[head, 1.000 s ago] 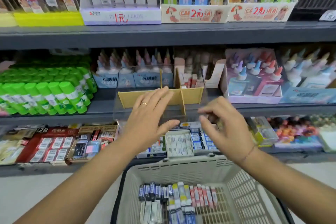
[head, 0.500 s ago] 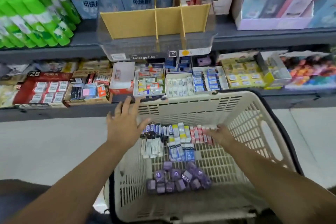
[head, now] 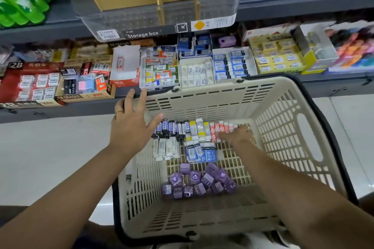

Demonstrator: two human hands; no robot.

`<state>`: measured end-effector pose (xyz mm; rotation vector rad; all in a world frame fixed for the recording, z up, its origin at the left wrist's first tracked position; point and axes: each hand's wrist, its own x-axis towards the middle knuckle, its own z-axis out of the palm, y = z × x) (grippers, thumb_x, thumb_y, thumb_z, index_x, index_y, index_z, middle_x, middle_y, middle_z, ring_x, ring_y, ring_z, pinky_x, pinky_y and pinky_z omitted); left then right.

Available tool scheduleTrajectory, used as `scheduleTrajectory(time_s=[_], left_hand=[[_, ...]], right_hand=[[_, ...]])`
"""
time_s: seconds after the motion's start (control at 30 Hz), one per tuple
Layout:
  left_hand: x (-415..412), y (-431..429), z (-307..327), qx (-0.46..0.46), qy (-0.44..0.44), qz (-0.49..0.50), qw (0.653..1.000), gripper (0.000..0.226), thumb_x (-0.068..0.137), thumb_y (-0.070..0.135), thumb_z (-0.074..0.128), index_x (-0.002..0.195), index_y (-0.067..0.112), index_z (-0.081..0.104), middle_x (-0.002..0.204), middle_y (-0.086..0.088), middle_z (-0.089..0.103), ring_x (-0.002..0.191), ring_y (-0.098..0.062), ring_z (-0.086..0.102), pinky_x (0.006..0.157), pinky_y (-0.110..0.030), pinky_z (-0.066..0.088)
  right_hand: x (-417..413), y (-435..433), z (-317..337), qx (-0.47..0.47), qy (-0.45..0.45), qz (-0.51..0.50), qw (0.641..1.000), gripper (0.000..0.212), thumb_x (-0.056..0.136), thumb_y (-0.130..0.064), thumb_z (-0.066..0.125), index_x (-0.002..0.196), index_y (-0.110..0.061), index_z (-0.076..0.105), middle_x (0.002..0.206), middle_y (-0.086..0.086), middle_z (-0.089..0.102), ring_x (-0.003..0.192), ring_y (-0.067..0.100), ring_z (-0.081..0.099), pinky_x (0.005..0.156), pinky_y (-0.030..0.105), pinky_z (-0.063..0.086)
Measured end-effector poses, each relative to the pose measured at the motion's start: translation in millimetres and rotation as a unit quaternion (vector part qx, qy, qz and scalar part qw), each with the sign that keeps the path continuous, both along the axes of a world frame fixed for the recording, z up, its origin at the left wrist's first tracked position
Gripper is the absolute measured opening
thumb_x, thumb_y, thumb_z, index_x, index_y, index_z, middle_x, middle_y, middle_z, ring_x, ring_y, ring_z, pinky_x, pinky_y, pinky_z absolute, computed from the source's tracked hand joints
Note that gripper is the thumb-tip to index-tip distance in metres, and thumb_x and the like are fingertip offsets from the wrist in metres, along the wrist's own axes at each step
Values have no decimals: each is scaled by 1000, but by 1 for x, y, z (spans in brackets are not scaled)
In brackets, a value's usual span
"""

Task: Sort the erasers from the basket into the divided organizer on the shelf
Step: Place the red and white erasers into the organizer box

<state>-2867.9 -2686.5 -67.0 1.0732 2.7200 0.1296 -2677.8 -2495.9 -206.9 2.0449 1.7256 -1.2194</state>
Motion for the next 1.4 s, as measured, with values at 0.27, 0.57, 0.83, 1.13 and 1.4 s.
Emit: scheduleTrajectory(time_s=[0.27,0.57,0.83,1.13,1.4], left_hand=[[0,0,1,-5,-1,-2,1000,89,79,73,24,153,28,4,159,-7,6,142,-39,9,107,-56,31],[2,1,3,-10,-10,1,1000,89,79,73,24,153,29,2,160,-5,3,143,-38,7,108,-55,29],[1,1,2,-7,-13,3,1000,87,81,72,27,153,29,3,159,-3,4,143,-36,6,108,-56,29],[3,3,7,-15,-37,18,999,88,79,72,19,153,28,5,160,-5,0,146,-31,-3,116,-55,8],[82,43,64,230,-425,67,873,71,80,69,36,145,41,29,157,13,17,144,-13,16,116,-45,17]], right_hand=[[-5,-3,-10,-1,47,-34,998,105,68,-50,79,145,-3,25,149,19,34,138,34,32,113,44,29],[-15,-3,-7,-4,70,-51,996,75,79,-32,75,136,-4,36,134,15,51,128,32,45,106,40,32],[-15,6,-4,-64,113,-55,990,85,77,-24,78,143,0,31,145,18,41,133,33,41,108,34,34],[3,10,10,-41,149,-79,985,84,76,-29,79,143,-4,34,144,14,44,129,31,45,103,34,39],[-5,-6,144,-114,397,7,911,75,57,-40,87,119,-11,55,106,8,70,99,28,66,89,44,53]])
